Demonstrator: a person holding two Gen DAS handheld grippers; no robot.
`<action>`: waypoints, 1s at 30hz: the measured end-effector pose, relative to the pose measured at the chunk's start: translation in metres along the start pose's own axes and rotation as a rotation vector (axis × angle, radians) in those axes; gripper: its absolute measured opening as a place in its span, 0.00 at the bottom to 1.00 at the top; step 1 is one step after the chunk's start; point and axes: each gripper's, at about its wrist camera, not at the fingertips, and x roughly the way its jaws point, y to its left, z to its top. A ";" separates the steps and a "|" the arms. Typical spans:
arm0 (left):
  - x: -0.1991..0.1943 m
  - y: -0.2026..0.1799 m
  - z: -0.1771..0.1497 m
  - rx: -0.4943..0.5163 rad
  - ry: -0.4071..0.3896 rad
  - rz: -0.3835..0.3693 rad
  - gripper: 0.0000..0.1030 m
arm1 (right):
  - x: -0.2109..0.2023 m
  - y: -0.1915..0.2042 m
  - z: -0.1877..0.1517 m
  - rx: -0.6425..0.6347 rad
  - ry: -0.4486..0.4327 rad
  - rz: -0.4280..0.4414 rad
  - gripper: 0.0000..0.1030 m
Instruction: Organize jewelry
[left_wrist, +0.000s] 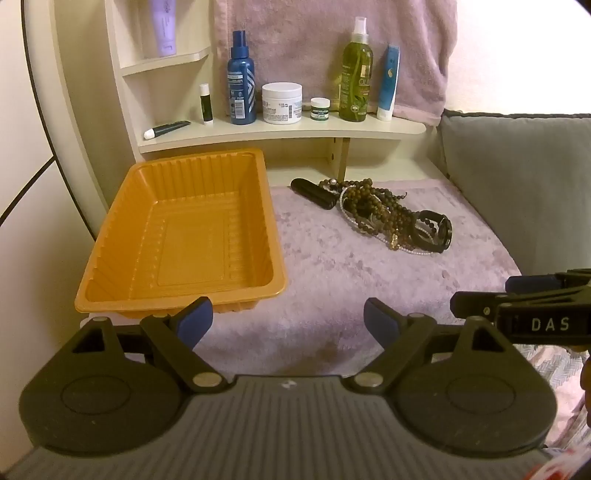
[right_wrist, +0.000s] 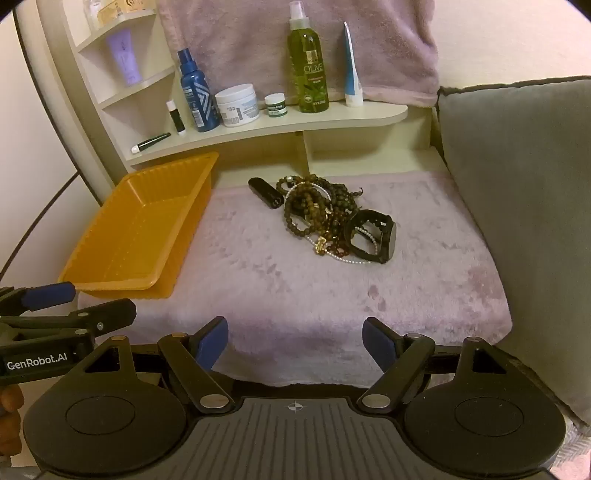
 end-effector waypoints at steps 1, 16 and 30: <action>0.000 0.000 0.000 -0.001 0.005 -0.001 0.85 | 0.000 0.000 0.000 0.000 -0.002 0.000 0.78; 0.000 0.000 0.000 0.000 0.003 -0.005 0.85 | 0.000 0.000 0.000 -0.002 -0.007 0.001 0.78; 0.000 0.000 0.000 -0.001 0.001 -0.005 0.85 | 0.000 0.001 0.001 -0.002 -0.009 0.000 0.78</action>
